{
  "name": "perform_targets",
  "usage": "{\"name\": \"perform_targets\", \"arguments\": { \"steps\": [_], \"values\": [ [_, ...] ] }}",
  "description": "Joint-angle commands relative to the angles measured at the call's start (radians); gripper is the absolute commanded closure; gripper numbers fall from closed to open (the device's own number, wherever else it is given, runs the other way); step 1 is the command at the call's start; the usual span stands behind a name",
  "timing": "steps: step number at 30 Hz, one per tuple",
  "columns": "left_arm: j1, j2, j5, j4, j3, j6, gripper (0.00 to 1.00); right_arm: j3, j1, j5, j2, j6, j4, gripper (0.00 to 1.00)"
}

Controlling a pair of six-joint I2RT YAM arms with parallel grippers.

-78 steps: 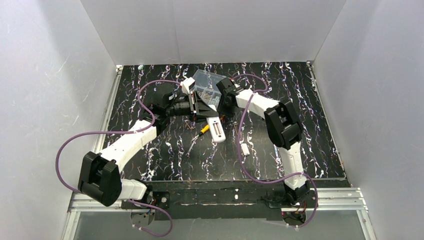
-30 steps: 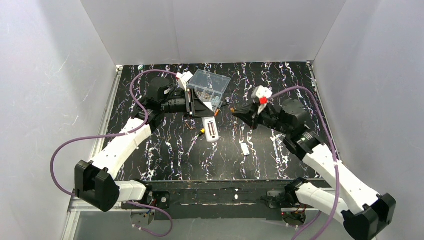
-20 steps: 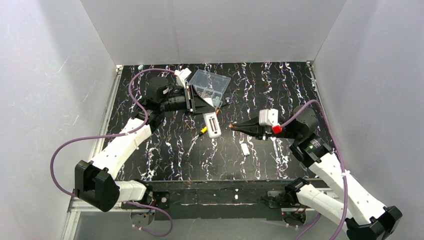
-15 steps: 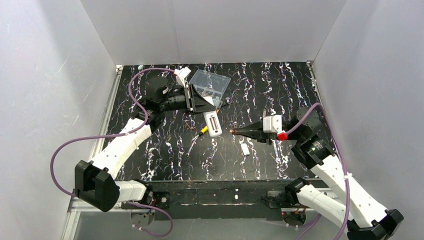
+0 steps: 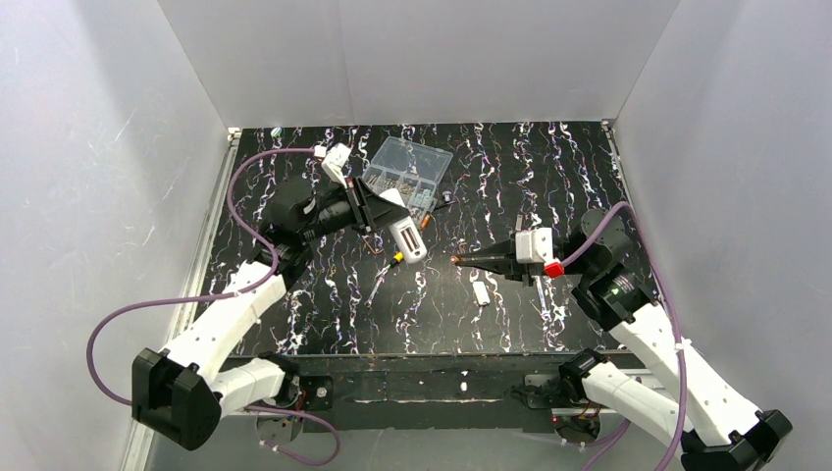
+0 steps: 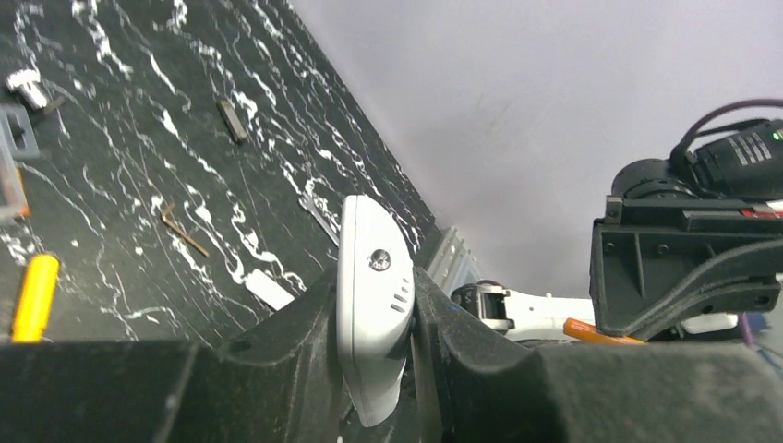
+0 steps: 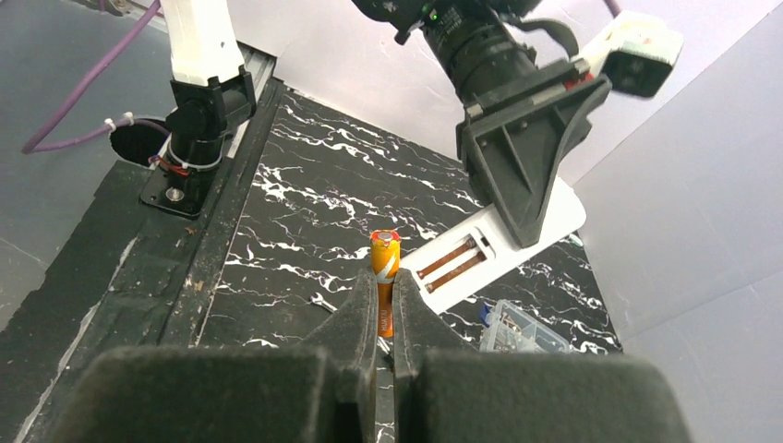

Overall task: Load the batteries into the remote control
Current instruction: Load the battery into the remote control.

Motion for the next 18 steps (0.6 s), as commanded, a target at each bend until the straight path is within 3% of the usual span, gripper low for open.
{"name": "perform_targets", "arguments": {
  "steps": [1,7,14,18],
  "values": [
    [-0.003,-0.052,0.040,0.203,-0.030,0.095,1.00,0.048,0.001,0.017,0.013,0.043,0.024,0.99],
    [-0.009,-0.044,0.207,0.474,-0.083,0.163,1.00,0.043,0.001,0.048,0.014,0.071,0.041,0.99],
    [-0.015,-0.037,0.245,0.637,-0.103,0.142,1.00,0.038,0.001,0.096,0.012,0.107,0.063,0.99],
    [-0.019,-0.041,0.229,0.688,-0.116,0.118,1.00,0.018,0.002,0.219,0.017,0.253,0.148,0.99]
  ]
}}
